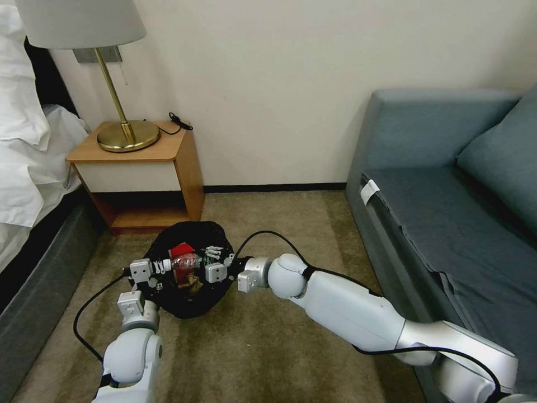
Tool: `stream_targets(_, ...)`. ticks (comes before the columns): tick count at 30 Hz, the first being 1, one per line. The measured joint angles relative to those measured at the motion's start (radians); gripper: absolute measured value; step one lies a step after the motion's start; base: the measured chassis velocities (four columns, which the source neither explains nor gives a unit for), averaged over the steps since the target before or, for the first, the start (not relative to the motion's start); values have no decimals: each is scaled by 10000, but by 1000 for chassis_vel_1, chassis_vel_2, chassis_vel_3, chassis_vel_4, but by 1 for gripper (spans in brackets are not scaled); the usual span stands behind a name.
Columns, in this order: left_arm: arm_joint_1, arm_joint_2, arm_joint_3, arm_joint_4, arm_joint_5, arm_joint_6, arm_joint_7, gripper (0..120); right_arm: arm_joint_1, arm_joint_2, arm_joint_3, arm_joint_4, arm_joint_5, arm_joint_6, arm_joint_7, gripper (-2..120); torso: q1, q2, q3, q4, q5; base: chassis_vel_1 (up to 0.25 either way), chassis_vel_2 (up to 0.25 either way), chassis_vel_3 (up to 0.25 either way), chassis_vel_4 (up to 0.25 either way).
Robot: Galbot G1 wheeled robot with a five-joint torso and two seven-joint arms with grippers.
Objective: Pick up the trash bin, then pick up the garbage on the floor and place it into the trash bin.
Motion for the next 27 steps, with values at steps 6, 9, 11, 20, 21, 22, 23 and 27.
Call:
stream_targets(6,28,10,-31,0,-4,3,3,5,-8,22,-6,-74,62,-9,56,82,0,0,0,0,0,0,0,0,0)
stream_targets(9,41,22,-44,-1,-12,2,3,5,-12,54,-61,-116,131,-23,120,93,0,0,0,1,1,0,0,0,0)
stream_targets(11,43,27,-46,-1,-17,0,3,5,-22,60,-80,-123,175,-49,135,98,0,0,0,0,0,0,0,0,0)
stream_targets(20,49,70,-43,5,-42,-19,3,5,32,-311,315,279,2323,-622,-295,100,0,0,0,2,2,0,0,0,0)
stream_targets(21,44,75,-35,5,-48,-19,3,5,70,-512,522,433,2693,-762,-469,100,0,0,0,2,2,0,0,0,0)
stream_targets(22,34,78,-27,6,-50,-19,3,5,90,-684,741,518,2816,-788,-680,100,0,0,0,1,2,0,0,0,0)
stream_targets(23,22,80,-16,6,-52,-19,4,5,90,-884,987,592,2851,-788,-945,100,0,0,0,1,3,0,0,0,0)
stream_targets(27,9,83,3,6,-56,-19,5,5,11,-1233,1460,702,2849,-788,-1332,100,0,0,0,1,2,0,0,0,0)
